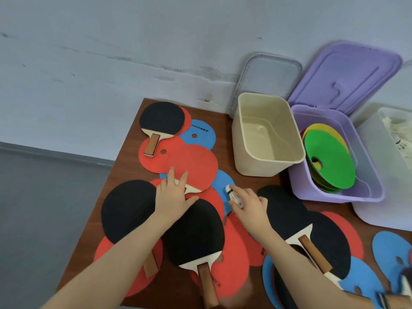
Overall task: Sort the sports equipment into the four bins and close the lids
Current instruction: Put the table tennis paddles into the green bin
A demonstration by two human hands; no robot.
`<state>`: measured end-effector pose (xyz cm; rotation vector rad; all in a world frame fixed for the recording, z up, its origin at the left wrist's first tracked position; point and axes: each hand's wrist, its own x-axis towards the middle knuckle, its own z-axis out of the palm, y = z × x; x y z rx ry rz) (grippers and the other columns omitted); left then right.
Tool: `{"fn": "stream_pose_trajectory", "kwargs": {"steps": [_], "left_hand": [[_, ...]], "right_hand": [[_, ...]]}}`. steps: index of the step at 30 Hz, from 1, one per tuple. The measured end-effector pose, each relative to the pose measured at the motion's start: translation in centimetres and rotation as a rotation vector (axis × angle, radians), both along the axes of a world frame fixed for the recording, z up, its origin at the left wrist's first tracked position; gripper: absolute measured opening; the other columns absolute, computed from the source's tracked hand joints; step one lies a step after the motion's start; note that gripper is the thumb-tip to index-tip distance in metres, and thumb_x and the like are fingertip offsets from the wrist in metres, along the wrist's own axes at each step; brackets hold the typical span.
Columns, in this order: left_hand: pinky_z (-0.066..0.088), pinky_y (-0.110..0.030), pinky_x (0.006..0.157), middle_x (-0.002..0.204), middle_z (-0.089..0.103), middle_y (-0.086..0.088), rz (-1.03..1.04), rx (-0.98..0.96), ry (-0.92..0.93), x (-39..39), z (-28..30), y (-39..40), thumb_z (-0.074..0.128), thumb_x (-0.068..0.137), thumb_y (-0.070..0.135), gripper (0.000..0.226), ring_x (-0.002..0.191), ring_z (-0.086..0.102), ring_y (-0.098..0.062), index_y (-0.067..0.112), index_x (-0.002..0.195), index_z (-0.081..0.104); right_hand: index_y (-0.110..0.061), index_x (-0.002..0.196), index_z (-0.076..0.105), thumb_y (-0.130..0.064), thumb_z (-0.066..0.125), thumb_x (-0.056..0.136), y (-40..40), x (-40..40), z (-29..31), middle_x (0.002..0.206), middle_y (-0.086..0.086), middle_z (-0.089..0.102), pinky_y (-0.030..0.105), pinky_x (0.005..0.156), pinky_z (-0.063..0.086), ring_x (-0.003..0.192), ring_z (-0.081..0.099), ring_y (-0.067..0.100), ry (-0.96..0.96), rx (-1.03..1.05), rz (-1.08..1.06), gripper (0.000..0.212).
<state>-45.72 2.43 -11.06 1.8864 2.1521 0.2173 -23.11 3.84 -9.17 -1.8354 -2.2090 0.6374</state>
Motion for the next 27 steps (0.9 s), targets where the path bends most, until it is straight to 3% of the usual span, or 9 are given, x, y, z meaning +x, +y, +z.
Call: {"fn": "stream_pose_trajectory", "kwargs": {"steps": [2,6,9,20,25,27], "left_hand": [[0.046,-0.047,0.083,0.141,0.037,-0.025,0.021,0.028,-0.005,0.2,-0.3,0.6,0.07,0.069,0.058,0.081,0.105,0.053,-0.044,0.017,0.134,0.048],[0.036,-0.047,0.096,0.152,0.015,-0.021,0.072,-0.032,0.038,1.0,-0.1,1.6,0.057,0.07,0.073,0.093,0.118,0.041,-0.046,0.028,0.145,0.026],[0.035,-0.047,0.097,0.153,0.008,-0.02,0.092,-0.039,0.072,1.7,0.0,1.8,0.052,0.071,0.076,0.091,0.119,0.039,-0.044,0.031,0.145,0.023],[0.04,-0.051,0.09,0.148,0.03,-0.019,0.163,0.085,0.066,2.0,1.8,0.2,0.057,0.071,0.072,0.081,0.109,0.048,-0.047,0.028,0.137,0.045],[0.044,-0.052,0.085,0.143,0.037,-0.021,0.221,0.251,0.041,4.5,5.2,-1.9,0.059,0.07,0.072,0.079,0.104,0.051,-0.047,0.025,0.133,0.051],[0.046,-0.052,0.082,0.142,0.039,-0.021,0.234,0.32,0.022,6.5,6.5,-2.8,0.063,0.068,0.069,0.078,0.103,0.052,-0.048,0.024,0.131,0.054]], "right_hand": [[-0.036,0.132,0.046,-0.032,0.051,0.093,-0.3,0.3,0.5,0.118,-0.008,0.052,0.027,0.088,0.017,0.109,0.046,0.009,0.034,0.005,-0.036,0.04],[-0.036,0.135,0.043,-0.032,0.05,0.093,-0.5,0.6,1.8,0.117,-0.008,0.05,0.026,0.091,0.015,0.108,0.045,0.009,0.063,0.019,-0.037,0.042],[-0.037,0.135,0.043,-0.032,0.051,0.094,-0.5,1.0,2.5,0.116,-0.008,0.051,0.026,0.092,0.015,0.108,0.044,0.008,0.088,0.043,-0.038,0.043],[-0.04,0.131,0.046,-0.032,0.057,0.092,-1.1,3.4,3.4,0.109,-0.016,0.053,0.021,0.093,0.021,0.104,0.047,0.002,0.305,0.13,0.001,0.041],[-0.038,0.13,0.049,-0.032,0.059,0.089,-1.7,5.5,4.4,0.113,-0.017,0.055,0.036,0.096,0.034,0.107,0.049,0.0,0.437,0.193,0.05,0.042],[-0.036,0.13,0.051,-0.032,0.059,0.088,-1.7,7.1,5.0,0.109,-0.016,0.056,0.044,0.091,0.042,0.104,0.054,0.005,0.504,0.219,0.087,0.043]]}}
